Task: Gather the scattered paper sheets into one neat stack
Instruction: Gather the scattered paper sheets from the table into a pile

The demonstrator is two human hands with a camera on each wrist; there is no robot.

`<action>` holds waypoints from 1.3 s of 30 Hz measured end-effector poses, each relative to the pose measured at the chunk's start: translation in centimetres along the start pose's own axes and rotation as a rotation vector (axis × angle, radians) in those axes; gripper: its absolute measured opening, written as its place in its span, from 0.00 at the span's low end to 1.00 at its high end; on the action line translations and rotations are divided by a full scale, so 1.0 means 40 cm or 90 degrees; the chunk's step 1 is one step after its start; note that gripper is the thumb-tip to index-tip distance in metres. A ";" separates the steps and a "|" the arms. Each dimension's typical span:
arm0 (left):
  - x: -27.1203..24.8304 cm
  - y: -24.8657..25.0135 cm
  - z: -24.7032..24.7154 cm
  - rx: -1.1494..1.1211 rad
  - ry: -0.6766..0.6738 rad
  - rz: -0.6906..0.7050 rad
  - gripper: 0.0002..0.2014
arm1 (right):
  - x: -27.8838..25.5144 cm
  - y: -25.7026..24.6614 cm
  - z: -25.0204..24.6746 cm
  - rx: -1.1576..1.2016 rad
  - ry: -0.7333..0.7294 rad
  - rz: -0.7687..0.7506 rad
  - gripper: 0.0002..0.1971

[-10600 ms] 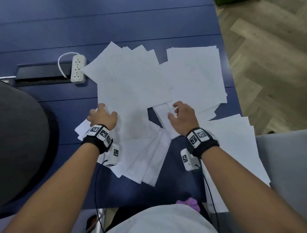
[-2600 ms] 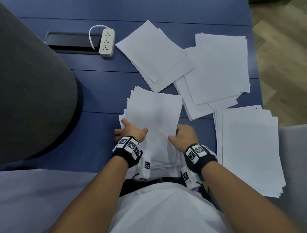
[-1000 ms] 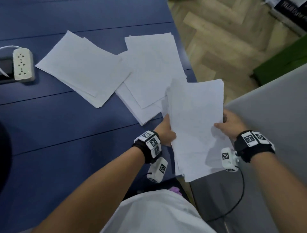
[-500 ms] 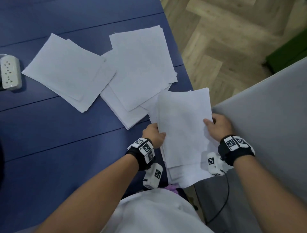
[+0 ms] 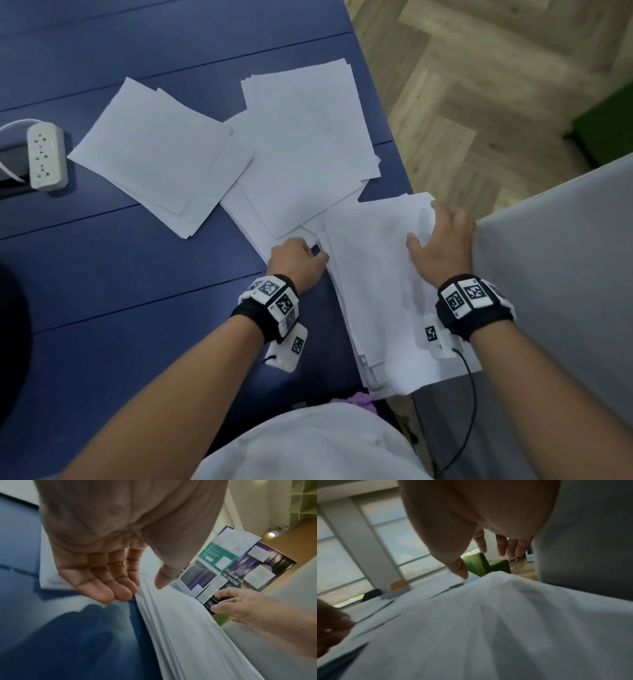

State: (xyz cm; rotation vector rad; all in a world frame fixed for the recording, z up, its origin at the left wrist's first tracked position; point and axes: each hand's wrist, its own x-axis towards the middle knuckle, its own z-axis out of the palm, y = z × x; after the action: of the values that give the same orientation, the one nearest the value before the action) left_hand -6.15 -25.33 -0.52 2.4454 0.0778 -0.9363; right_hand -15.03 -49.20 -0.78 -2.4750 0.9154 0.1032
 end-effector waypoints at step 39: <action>0.243 -0.474 -0.423 -0.005 0.290 -0.017 0.20 | 0.152 -0.890 0.462 0.268 -0.099 0.069 0.37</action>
State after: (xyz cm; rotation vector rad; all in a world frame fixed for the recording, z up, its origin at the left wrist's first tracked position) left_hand 7.14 -1.95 -4.53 2.6079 0.2712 -0.3716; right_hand 13.82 -20.81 -3.27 -2.0022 0.9000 0.1244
